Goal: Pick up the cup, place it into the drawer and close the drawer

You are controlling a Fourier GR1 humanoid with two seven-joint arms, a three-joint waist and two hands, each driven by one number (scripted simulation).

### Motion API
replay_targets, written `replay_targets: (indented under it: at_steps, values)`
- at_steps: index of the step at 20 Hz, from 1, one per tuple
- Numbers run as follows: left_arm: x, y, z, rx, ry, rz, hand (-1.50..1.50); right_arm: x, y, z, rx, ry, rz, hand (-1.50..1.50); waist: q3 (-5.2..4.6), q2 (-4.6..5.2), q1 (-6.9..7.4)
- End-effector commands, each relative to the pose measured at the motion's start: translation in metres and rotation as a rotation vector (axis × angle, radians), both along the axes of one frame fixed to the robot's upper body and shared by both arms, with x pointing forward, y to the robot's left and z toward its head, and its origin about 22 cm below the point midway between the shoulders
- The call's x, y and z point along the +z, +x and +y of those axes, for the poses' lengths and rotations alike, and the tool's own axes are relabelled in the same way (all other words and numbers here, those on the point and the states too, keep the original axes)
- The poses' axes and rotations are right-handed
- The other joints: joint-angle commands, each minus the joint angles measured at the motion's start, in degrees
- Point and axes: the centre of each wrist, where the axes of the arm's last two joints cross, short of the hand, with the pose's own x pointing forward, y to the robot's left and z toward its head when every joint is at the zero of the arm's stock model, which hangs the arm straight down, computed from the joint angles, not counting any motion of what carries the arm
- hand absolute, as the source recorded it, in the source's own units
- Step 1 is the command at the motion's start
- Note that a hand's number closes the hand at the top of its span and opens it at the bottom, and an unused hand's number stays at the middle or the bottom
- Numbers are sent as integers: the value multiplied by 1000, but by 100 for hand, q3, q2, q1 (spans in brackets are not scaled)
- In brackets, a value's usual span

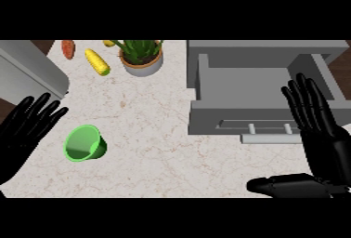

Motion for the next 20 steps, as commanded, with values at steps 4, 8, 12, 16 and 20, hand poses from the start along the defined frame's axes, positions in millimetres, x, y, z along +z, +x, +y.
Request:
replay_targets:
  at_steps: [4, 8, 12, 16, 20]
  values:
    - [-37, 31, 54, -19, 21, 96, -150, -3, 20, -20, 27, 0, 34, -150, 14, -21, -35]
    - [-44, 47, 66, -17, 53, 129, -150, 28, 37, -14, 31, -13, -3, -150, 13, -24, -26]
    - [-76, 62, 47, 14, 99, 173, -150, 6, 37, -16, 28, 13, 4, -150, 12, -19, -52]
    - [-100, 54, 78, 46, 118, 186, -150, 16, 35, -8, 34, -22, 5, -150, 9, -20, -57]
    - [-129, 55, 70, 77, 161, 210, -150, -3, 39, -12, 25, -4, -17, -150, 8, -8, -73]
